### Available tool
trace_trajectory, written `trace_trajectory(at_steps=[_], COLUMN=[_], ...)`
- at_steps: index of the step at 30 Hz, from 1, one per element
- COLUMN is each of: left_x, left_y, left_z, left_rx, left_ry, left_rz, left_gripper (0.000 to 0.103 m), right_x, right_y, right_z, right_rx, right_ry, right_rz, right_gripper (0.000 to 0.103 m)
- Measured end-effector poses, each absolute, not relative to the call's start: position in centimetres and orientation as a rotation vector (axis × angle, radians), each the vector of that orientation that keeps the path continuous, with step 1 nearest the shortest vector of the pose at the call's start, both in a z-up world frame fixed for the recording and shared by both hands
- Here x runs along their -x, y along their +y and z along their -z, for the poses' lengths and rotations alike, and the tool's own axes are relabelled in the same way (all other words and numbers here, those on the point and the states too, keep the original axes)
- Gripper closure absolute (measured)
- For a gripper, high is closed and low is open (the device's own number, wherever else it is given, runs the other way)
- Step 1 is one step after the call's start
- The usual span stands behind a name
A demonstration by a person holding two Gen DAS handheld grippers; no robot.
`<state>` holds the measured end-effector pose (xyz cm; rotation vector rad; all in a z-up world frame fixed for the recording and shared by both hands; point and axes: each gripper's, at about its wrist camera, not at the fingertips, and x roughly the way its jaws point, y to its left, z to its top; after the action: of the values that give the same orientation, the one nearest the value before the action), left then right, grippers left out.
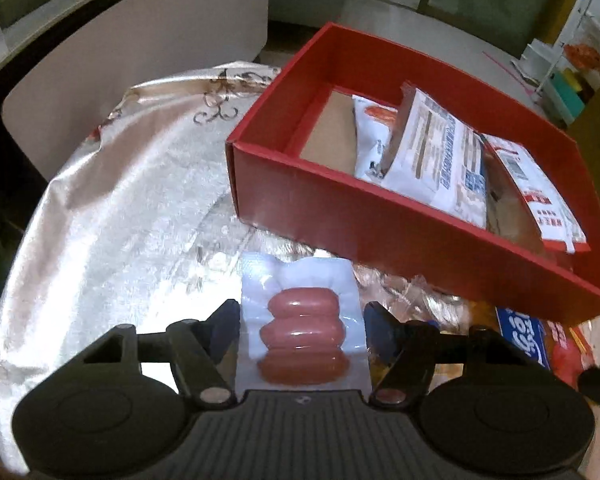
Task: Organize snacks
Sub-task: 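Close left tool on the vacuum pack of three pink sausages, then grasp blue-labelled snack bag with right tool while left tool holds sausage pack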
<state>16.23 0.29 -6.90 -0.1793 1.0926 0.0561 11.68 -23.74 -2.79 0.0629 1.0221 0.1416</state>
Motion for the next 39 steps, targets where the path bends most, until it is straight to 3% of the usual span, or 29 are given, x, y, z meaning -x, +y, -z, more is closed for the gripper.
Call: trace_trajectory(at_steps=[18, 26, 28, 32, 39], left_x=[-10.0, -10.4, -10.3, -10.3, -10.8], left_y=[3.0, 4.9, 5.3, 5.5, 5.2], left_z=[4.5, 3.6, 3.5, 3.4, 3.4], left_rx=[0.217, 0.262, 0.271, 0.284, 0.285], left_ry=[1.12, 1.096, 1.095, 1.093, 1.104], left_rz=[0.069, 0.068, 0.068, 0.063, 0.09], left_gripper=[0.043, 0.043, 0.043, 0.043, 0.043], right_x=[-14.2, -8.0, -6.4, -6.5, -10.9], right_y=[-23.5, -20.2, -19.7, -17.6, -13.6], right_z=[5.4, 2.9, 2.0, 1.7, 3.9], right_rx=[-0.199, -0.283, -0.226, 0.163, 0.611], right_ry=[1.062, 1.145, 1.121, 0.991, 0.975], right_rz=[-0.188, -0.541, -0.566, -0.414, -0.548], right_gripper=[0.02, 0.02, 0.02, 0.02, 0.02])
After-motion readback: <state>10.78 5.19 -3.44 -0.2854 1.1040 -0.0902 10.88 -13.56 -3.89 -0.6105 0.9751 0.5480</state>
